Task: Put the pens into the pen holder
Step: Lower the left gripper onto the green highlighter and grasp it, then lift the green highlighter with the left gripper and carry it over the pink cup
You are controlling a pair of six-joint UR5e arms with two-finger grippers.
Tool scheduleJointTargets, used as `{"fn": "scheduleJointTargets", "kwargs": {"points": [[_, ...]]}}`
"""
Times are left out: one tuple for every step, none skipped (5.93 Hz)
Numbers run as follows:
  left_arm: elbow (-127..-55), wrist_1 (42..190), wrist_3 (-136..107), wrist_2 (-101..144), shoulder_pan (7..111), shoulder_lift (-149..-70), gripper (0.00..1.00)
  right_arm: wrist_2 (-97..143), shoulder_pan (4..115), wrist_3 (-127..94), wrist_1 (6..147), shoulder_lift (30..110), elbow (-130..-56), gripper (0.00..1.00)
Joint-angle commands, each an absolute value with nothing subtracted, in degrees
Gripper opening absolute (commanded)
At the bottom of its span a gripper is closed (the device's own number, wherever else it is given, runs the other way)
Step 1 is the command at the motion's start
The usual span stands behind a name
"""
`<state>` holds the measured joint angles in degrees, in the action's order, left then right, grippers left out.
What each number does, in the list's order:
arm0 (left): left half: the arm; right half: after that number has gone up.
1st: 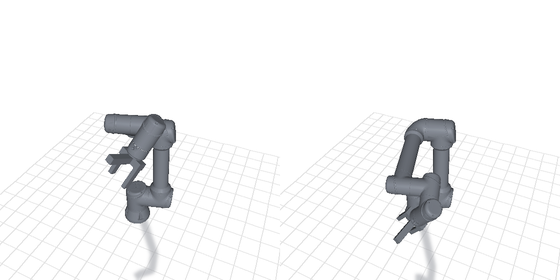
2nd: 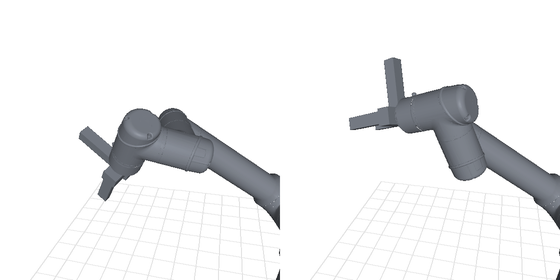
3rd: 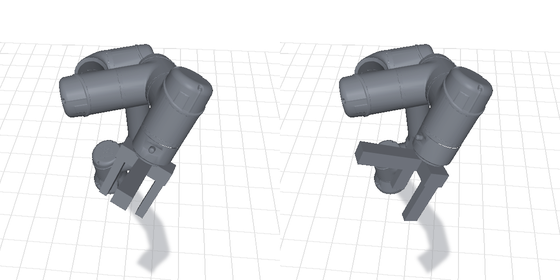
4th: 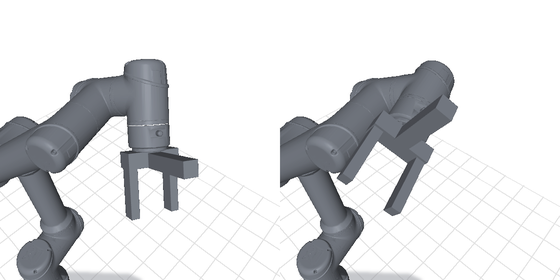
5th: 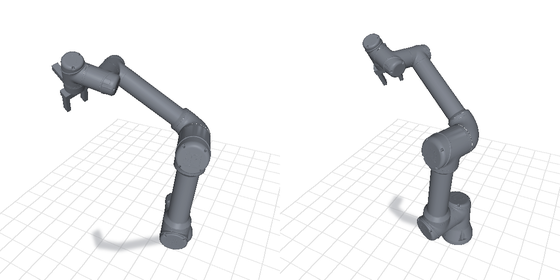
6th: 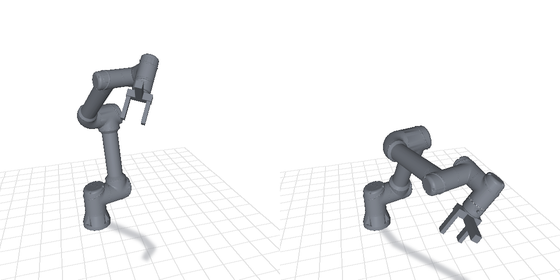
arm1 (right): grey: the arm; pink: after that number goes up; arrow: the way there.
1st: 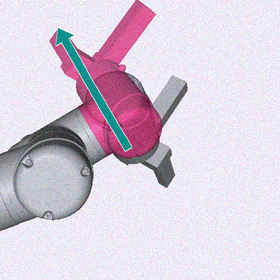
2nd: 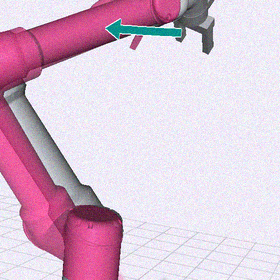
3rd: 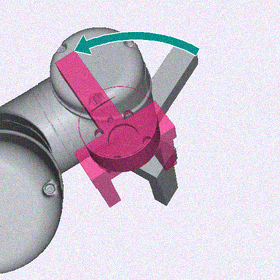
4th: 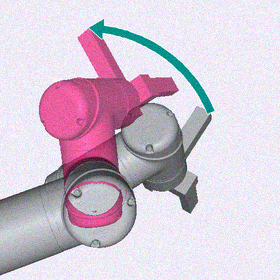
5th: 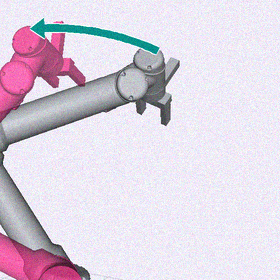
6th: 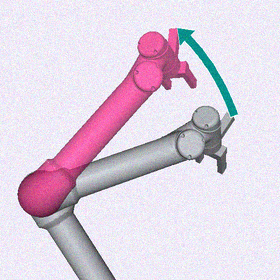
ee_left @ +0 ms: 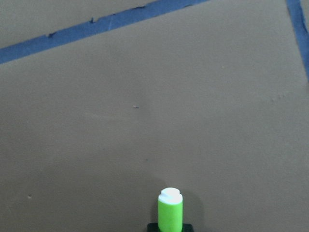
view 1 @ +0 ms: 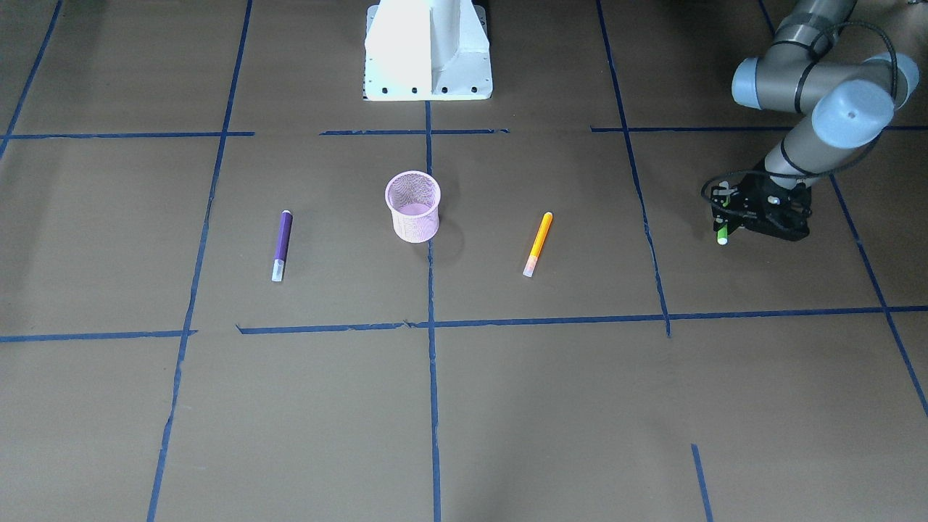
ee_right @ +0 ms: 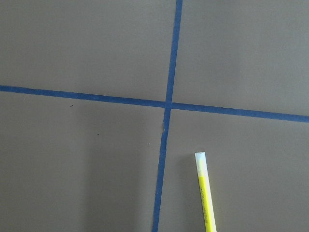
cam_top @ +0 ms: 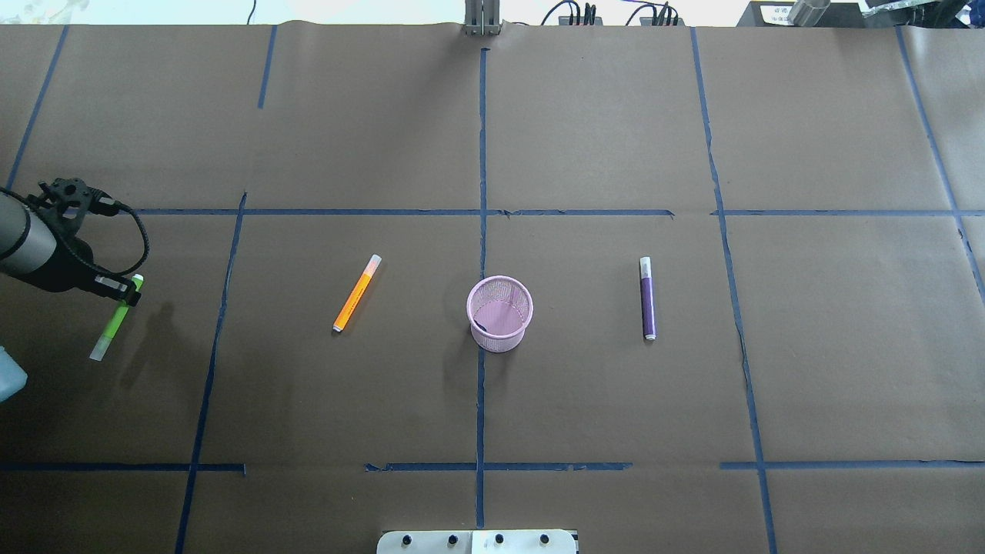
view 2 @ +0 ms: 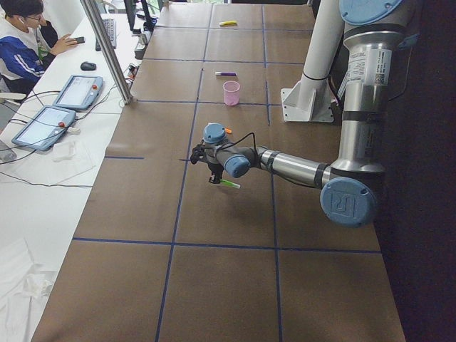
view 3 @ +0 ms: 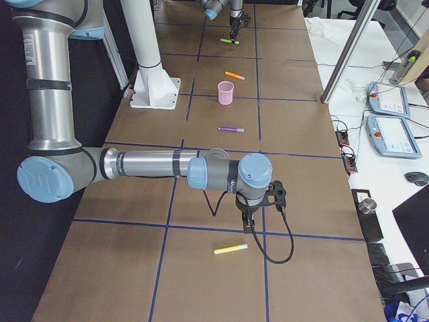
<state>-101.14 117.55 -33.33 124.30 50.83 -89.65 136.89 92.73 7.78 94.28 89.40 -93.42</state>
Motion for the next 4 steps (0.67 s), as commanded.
{"fn": "scheduleJointTargets", "kwargs": {"points": [[-108.1,116.9,-33.4,122.0,51.9,-94.3,0.00,137.0,92.5,7.7,94.2,89.2,-93.7,1.00],[-108.2,116.9,-35.1,121.3,51.4,-101.8,0.00,137.0,90.5,7.9,94.3,88.9,-94.9,1.00],[-108.4,117.0,-37.0,119.1,50.5,-107.1,0.00,137.1,90.4,7.9,94.4,88.8,-95.2,1.00],[-108.1,118.5,-39.6,115.4,46.0,-108.6,0.00,137.2,90.1,7.9,94.5,88.9,-95.2,1.00]]}}
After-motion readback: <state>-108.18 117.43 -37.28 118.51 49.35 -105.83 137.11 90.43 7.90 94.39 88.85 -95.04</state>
